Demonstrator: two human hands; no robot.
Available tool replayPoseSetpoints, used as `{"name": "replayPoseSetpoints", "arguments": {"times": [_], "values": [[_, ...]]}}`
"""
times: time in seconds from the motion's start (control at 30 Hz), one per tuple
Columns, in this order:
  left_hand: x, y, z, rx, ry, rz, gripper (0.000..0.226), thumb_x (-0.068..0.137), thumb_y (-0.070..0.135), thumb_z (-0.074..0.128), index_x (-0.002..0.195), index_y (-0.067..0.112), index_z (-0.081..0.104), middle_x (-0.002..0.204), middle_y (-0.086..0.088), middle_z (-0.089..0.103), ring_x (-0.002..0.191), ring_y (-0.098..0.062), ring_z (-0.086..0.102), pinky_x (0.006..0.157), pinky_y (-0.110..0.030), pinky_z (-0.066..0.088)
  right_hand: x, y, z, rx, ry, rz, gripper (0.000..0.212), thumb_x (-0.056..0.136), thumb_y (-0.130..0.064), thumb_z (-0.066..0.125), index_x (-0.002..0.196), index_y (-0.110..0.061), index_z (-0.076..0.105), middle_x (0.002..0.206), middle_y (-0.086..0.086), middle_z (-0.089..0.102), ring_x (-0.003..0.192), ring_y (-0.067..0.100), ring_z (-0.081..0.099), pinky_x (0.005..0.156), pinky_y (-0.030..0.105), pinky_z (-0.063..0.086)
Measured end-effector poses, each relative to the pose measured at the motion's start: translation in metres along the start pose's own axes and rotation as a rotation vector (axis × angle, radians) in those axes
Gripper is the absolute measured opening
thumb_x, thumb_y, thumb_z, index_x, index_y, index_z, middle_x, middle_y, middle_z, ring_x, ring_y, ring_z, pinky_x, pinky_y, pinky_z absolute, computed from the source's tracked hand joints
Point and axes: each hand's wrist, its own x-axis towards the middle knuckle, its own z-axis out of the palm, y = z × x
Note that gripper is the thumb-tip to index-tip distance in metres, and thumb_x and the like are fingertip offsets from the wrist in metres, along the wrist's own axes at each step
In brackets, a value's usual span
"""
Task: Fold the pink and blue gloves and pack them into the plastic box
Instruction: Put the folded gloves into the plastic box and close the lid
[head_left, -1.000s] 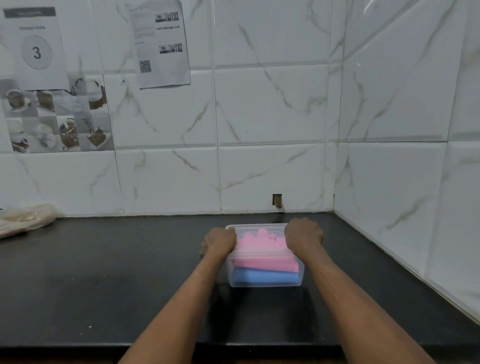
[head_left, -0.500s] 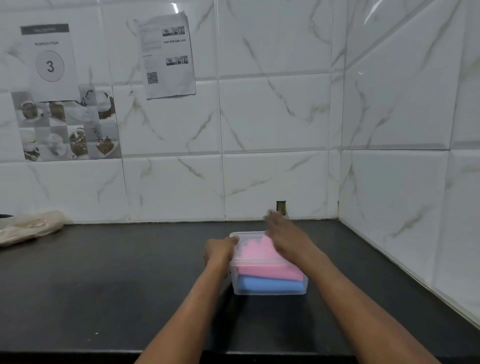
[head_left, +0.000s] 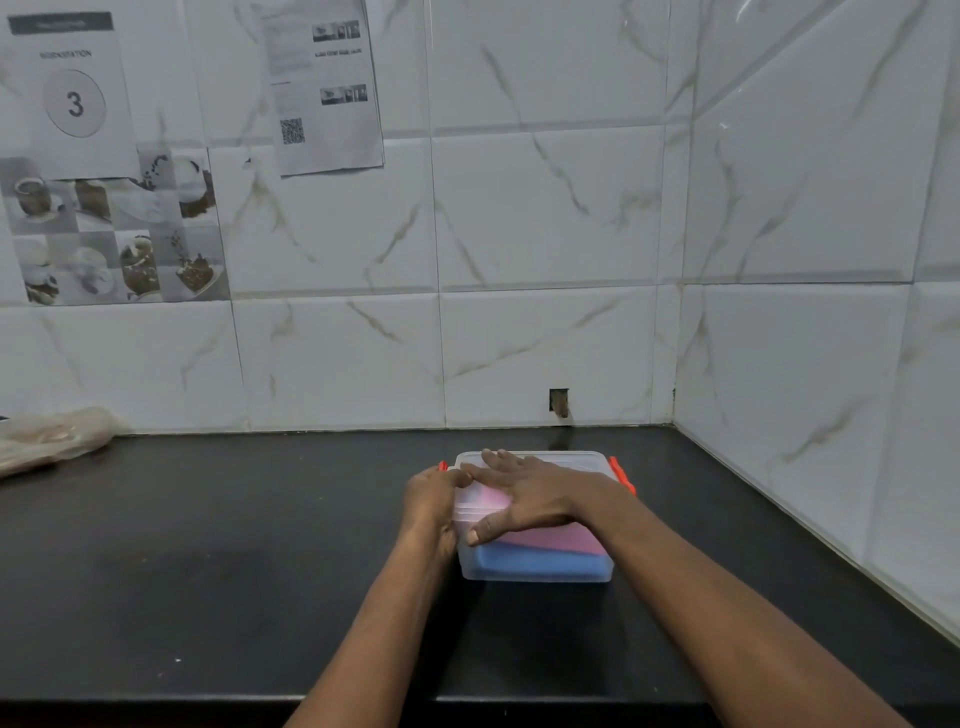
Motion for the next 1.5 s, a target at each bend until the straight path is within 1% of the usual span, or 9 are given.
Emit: {"name": "replayPoseSetpoints", "arguments": {"times": [0.2, 0.57, 0.67, 0.73, 0.87, 0.97, 1.1, 1.27, 1.5], "values": [[0.002, 0.006, -0.003, 0.295, -0.095, 0.079, 0.027, 0.087, -0.011, 0.041, 0.082, -0.003, 0.067, 0.079, -0.02, 0.065, 0.064, -0.026, 0.064, 0.057, -0.029, 0.05, -0.001, -0.002, -0.002, -0.017, -0.003, 0.0, 0.093, 0.082, -0.073, 0.046, 0.153, -0.039, -0.004, 0.163, -0.002, -0.01, 0.15, 0.017, -0.009, 0.119, 0.042, -0.002], [0.003, 0.004, 0.001, 0.575, -0.076, 0.194, 0.029, 0.089, 0.0, 0.034, 0.088, 0.012, 0.061, 0.081, -0.006, 0.064, 0.068, -0.018, 0.058, 0.056, -0.026, 0.044, 0.001, 0.0, 0.005, -0.001, 0.128, 0.011, 0.092, 0.077, -0.077, 0.048, 0.153, -0.04, 0.009, 0.164, -0.003, 0.007, 0.15, 0.018, 0.008, 0.118, 0.043, 0.011], [-0.001, 0.003, 0.001, 0.595, -0.025, 0.24, 0.023, 0.089, 0.002, 0.036, 0.095, 0.005, 0.058, 0.09, -0.01, 0.063, 0.075, -0.024, 0.056, 0.068, -0.035, 0.048, -0.007, -0.004, 0.007, -0.08, 0.314, 0.006, 0.089, 0.071, -0.083, 0.046, 0.145, -0.035, 0.037, 0.151, -0.003, 0.042, 0.136, 0.02, 0.041, 0.107, 0.04, 0.034], [-0.005, 0.001, 0.0, 0.583, 0.024, 0.302, 0.024, 0.094, 0.011, 0.042, 0.111, 0.005, 0.058, 0.105, -0.011, 0.062, 0.092, -0.026, 0.059, 0.092, -0.045, 0.05, -0.017, -0.009, 0.008, -0.142, 0.478, -0.022, 0.085, 0.072, -0.085, 0.041, 0.13, -0.025, 0.056, 0.135, -0.003, 0.059, 0.121, 0.02, 0.056, 0.096, 0.037, 0.044], [-0.028, -0.002, -0.011, 0.575, 0.072, 0.468, 0.067, 0.093, 0.051, 0.052, 0.148, 0.016, 0.038, 0.149, -0.007, 0.044, 0.132, -0.018, 0.047, 0.108, -0.029, 0.033, -0.044, -0.005, 0.021, -0.121, 0.963, -0.092, 0.052, 0.085, -0.057, 0.057, 0.11, -0.014, 0.071, 0.122, 0.007, 0.068, 0.111, 0.025, 0.064, 0.094, 0.037, 0.051], [-0.037, -0.016, -0.03, 0.767, -0.06, 0.647, 0.078, 0.079, 0.059, 0.066, 0.147, 0.032, 0.038, 0.16, 0.001, 0.023, 0.143, -0.004, 0.024, 0.116, -0.029, 0.024, -0.069, 0.013, 0.037, -0.017, 1.028, 0.07, 0.053, 0.082, -0.057, 0.06, 0.118, -0.019, 0.067, 0.137, 0.007, 0.056, 0.127, 0.026, 0.052, 0.106, 0.041, 0.043], [-0.036, -0.034, -0.043, 0.957, -0.196, 0.8, 0.07, 0.075, 0.051, 0.075, 0.139, 0.04, 0.047, 0.163, 0.007, 0.009, 0.145, 0.0, 0.012, 0.111, -0.02, 0.018, -0.098, 0.041, 0.061, 0.134, 0.742, 0.238, 0.063, 0.085, -0.063, 0.055, 0.14, -0.037, 0.042, 0.16, -0.001, 0.015, 0.147, 0.02, 0.019, 0.114, 0.041, 0.033], [-0.032, -0.047, -0.038, 0.898, -0.113, 0.93, 0.038, 0.083, 0.028, 0.074, 0.12, 0.028, 0.06, 0.159, 0.006, 0.021, 0.134, -0.001, 0.031, 0.105, -0.015, 0.027, -0.09, 0.044, 0.077, 0.28, 0.772, 0.201, 0.041, 0.095, -0.035, 0.056, 0.134, -0.03, 0.048, 0.16, -0.005, 0.012, 0.135, 0.022, 0.041, 0.104, 0.028, 0.037], [-0.005, -0.038, -0.036, 1.044, -0.08, 0.884, 0.039, 0.087, 0.017, 0.069, 0.124, 0.02, 0.056, 0.143, 0.006, 0.041, 0.131, -0.013, 0.044, 0.103, -0.024, 0.035, -0.049, 0.047, 0.074, 0.39, 0.698, 0.235, 0.035, 0.096, -0.028, 0.054, 0.13, -0.029, 0.046, 0.16, -0.008, 0.002, 0.126, 0.023, 0.046, 0.099, 0.026, 0.037]]}}
